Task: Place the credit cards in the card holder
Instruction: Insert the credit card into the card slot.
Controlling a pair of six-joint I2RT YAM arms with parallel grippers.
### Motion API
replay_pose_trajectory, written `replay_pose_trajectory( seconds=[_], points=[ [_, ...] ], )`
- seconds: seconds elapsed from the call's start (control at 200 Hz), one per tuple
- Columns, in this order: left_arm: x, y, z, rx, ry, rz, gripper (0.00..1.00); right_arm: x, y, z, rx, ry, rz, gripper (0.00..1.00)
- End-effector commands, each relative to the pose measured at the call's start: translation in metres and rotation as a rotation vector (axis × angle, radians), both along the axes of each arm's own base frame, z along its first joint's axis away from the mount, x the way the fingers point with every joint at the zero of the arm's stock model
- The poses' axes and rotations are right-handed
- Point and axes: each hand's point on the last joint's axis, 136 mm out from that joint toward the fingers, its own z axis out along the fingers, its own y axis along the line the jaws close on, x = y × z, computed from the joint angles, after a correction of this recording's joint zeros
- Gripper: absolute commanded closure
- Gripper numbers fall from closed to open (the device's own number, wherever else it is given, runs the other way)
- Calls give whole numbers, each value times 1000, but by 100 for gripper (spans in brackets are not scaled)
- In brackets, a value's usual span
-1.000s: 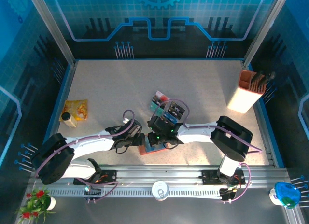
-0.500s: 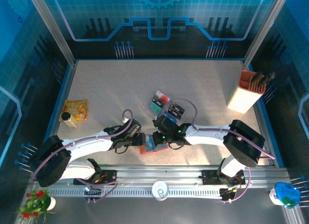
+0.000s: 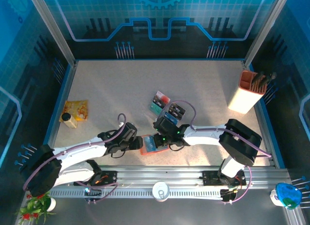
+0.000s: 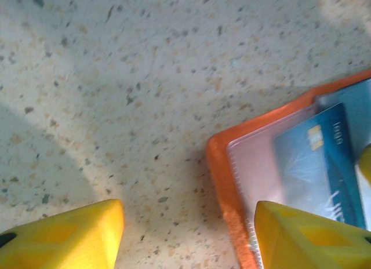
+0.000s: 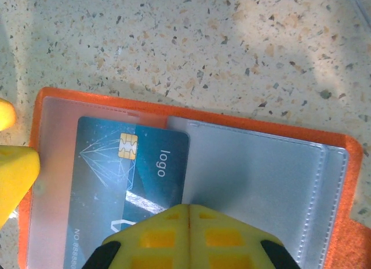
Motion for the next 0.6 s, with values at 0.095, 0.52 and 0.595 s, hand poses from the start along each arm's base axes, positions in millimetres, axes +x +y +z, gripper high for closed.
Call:
replay_pose_trajectory(
  seconds=[0.095,0.52,0.595],
  points=[
    [-9,3,-17,22,74,12,46,-4,1,-10,-14,27,18,100],
    [-9,6,-29,60,87,-1,47,-20,29,-11,-5,41,82,100],
    [-9,7,-29,64,84,-2,47,-24,34,-13,-6,51,97,100]
  ],
)
